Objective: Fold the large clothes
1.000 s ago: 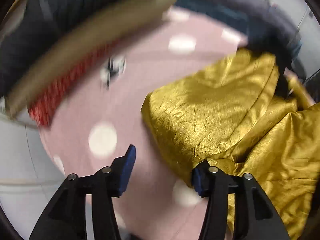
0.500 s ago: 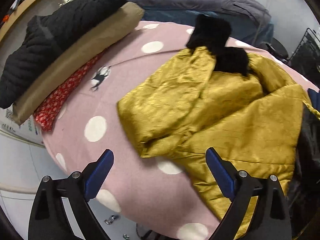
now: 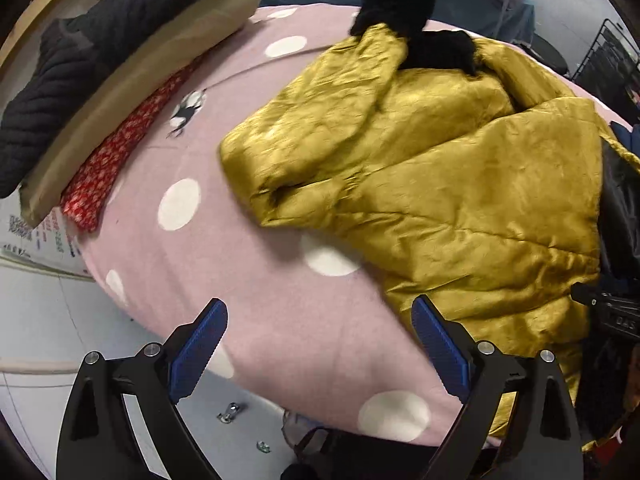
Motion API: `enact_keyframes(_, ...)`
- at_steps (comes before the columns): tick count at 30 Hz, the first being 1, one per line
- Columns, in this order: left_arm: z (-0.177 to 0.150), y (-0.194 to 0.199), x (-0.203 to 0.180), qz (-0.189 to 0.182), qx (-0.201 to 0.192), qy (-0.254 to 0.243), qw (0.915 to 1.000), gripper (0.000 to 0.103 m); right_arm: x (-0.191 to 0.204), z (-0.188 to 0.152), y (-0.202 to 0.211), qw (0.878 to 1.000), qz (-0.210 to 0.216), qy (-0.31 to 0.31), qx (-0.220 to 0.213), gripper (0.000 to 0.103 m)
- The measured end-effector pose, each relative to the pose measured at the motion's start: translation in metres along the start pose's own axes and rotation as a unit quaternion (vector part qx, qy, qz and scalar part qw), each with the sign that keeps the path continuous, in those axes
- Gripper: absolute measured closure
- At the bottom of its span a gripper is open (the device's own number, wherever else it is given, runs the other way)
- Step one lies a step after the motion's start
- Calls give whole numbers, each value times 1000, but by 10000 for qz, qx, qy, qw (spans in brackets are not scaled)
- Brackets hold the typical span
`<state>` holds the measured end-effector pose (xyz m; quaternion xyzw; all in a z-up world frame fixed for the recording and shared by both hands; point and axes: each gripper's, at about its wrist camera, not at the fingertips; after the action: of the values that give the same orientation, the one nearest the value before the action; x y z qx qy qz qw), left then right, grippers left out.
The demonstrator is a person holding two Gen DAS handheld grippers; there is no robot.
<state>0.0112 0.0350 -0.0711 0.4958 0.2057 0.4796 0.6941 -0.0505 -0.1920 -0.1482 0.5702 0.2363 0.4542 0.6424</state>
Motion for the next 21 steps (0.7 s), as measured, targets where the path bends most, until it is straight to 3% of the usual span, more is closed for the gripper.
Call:
enact_keyframes(1, -2, 1, 6, 74, 10, 15, 10000, 12, 0, -2, -3, 9998, 138, -94, 52, 62)
enact_keyframes(2, -3, 3, 12, 132, 4, 45, 9999, 12, 3, -3, -4, 9989, 401, -220, 67, 78)
enact_keyframes(3, -3, 4, 17, 168, -6, 76, 9998, 12, 7, -3, -3, 9986, 485, -215, 68, 84)
enact_keyframes(7, 3, 13, 42, 261, -85, 316, 9991, 12, 76, -4, 27, 9897, 1060, 958, -103, 94)
enact_keyframes(9, 15, 21, 55, 216, -209, 487, 9984, 12, 123, -10, 46, 9713, 1762, 1599, -58, 95)
enact_keyframes(13, 54, 47, 83, 290, -753, 688, 9944, 12, 227, -41, 79, 8892, 3313, 3120, 467, 95)
enact_keyframes(14, 66, 54, 90, 282, -910, 736, 9927, 12, 251, -51, 86, 8602, 3658, 3492, 652, 95)
enact_keyframes(15, 75, 58, 95, 246, -1007, 755, 9917, 12, 267, -59, 93, 8390, 3803, 3817, 752, 95)
enact_keyframes(16, 88, 62, 99, 163, -1112, 737, 9909, 11, 286, -74, 103, 8081, 3947, 4281, 893, 95)
enact_keyframes(17, 99, 64, 102, 122, -1202, 711, 9901, 11, 301, -82, 108, 7897, 4059, 4491, 995, 95)
enact_keyframes(18, 106, 65, 103, 118, -1264, 692, 9895, 11, 314, -86, 111, 7795, 4176, 4551, 1041, 93)
enact_keyframes(19, 114, 64, 102, 94, -1305, 620, 9895, 8, 322, -87, 114, 7775, 4198, 4573, 1007, 90)
enact_keyframes(20, 119, 61, 98, 46, -1297, 494, 9903, 8, 328, -87, 119, 7794, 4135, 4632, 839, 71)
enact_keyframes(21, 122, 57, 95, 40, -1278, 416, 9909, 8, 335, -84, 115, 7843, 4030, 4668, 678, 36)
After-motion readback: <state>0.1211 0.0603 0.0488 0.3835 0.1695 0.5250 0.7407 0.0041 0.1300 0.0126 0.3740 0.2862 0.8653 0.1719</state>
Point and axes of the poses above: each gripper's, at about its wrist camera, not at the fingertips, and y roughly against the way its jaws point, x to its left, z to its top, and after that the axes turned 10 degrees about -x, right-handed
